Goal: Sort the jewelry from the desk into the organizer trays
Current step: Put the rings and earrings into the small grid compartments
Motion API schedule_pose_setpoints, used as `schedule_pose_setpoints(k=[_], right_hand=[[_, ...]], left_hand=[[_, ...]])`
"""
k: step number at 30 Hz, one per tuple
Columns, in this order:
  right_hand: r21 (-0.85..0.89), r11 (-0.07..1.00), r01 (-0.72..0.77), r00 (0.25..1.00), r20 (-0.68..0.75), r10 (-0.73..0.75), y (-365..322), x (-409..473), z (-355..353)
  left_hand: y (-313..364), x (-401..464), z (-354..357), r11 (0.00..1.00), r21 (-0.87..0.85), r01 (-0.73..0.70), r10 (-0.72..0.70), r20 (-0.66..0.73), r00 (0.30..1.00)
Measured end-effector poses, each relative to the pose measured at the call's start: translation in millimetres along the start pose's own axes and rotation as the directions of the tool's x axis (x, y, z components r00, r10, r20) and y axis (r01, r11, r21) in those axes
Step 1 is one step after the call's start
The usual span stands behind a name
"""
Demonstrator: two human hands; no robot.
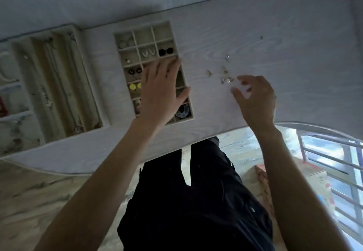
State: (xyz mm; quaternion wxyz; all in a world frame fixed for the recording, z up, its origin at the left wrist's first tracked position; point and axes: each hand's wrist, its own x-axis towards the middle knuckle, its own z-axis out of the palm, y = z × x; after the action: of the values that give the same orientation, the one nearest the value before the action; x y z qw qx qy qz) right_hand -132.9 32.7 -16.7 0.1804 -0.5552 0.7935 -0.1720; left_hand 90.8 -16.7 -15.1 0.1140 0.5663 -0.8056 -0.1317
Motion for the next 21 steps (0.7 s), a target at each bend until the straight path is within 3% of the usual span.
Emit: schedule_pose_setpoints(k=[3, 8, 14, 21], right_hand=[[0.037, 0.999, -0.006, 0.999, 0.054, 0.004, 0.4, 8.4, 8.3], [-0.009, 0.995, 0.097, 0.995, 0.008, -0.097, -2.8, 11.5, 19.7], [-0.002, 0.998, 0.068, 0.994, -0.086, -0.068, 15.9, 19.3, 12.9], [0.169, 0.981, 0.090, 0.995, -0.057, -0.081, 10.6, 26.5, 2.5]], left_hand=[[1.4, 1.3, 2.7, 1.000, -0.012, 0.021, -0.021, -0.013, 1.000], [6.4, 2.3, 6.1, 0.998, -0.019, 0.064, -0.064, -0.019, 0.998], [10.4, 1.8, 11.1, 0.995, -0.006, 0.096, -0.096, -0.045, 0.994], [11.0, 0.3, 13.7, 0.993, -0.023, 0.116, -0.117, -0.044, 0.992]])
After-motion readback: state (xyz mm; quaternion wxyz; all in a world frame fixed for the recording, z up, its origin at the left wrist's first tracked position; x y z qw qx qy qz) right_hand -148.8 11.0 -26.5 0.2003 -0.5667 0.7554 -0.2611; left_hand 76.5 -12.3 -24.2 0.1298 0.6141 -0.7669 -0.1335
